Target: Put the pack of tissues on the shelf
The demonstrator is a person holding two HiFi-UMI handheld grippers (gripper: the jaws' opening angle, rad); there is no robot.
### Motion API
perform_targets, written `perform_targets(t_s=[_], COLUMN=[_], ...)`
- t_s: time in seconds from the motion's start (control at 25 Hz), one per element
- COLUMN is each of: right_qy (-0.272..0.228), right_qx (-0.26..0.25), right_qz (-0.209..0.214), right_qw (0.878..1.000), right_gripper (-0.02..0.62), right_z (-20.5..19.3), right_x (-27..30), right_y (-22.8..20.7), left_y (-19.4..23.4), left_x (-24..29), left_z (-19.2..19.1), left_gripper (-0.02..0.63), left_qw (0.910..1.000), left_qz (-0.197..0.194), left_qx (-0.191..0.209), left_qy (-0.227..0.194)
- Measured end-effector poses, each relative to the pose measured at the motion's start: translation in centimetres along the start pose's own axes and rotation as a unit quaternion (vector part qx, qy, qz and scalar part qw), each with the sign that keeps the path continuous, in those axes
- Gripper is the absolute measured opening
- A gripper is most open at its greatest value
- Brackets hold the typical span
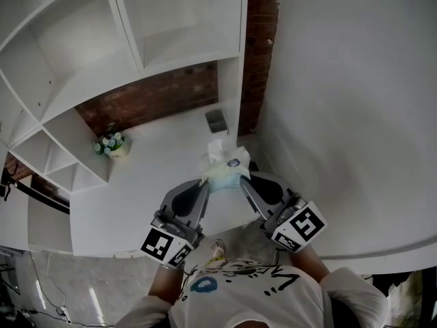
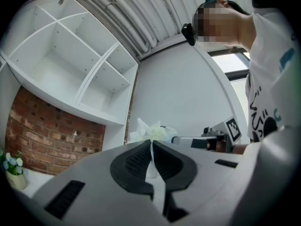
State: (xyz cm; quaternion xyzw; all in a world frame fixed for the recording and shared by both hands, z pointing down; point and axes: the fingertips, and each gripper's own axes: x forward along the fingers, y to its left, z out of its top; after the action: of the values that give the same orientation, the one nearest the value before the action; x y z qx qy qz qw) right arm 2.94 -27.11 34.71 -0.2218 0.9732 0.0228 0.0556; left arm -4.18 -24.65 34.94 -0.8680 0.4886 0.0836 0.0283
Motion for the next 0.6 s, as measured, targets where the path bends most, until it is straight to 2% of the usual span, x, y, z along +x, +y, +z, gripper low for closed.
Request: perform_targets(t_s=[0.2,0.6], right_qy=[0.001,-0.02], right_qx=[-0.006,-0.044], right_qz=[0.0,-0.011], right_qw=[1.0,0.999], right_gripper=[0.035,0.035], right_z=[2.4,4.9], right_x=[5.1,9.7], right_y=[-2.3,-4.2], left_y=[5.0,9.5], left_x=[2.5,4.6], left_z=[2.9,5.9], left_gripper=[0.018,0.018], left_qw=[1.0,0.999], left_qz=[-0.003,-0.021], left_qx=[0.003,0.022], left_qy=[-0.004,-0.032])
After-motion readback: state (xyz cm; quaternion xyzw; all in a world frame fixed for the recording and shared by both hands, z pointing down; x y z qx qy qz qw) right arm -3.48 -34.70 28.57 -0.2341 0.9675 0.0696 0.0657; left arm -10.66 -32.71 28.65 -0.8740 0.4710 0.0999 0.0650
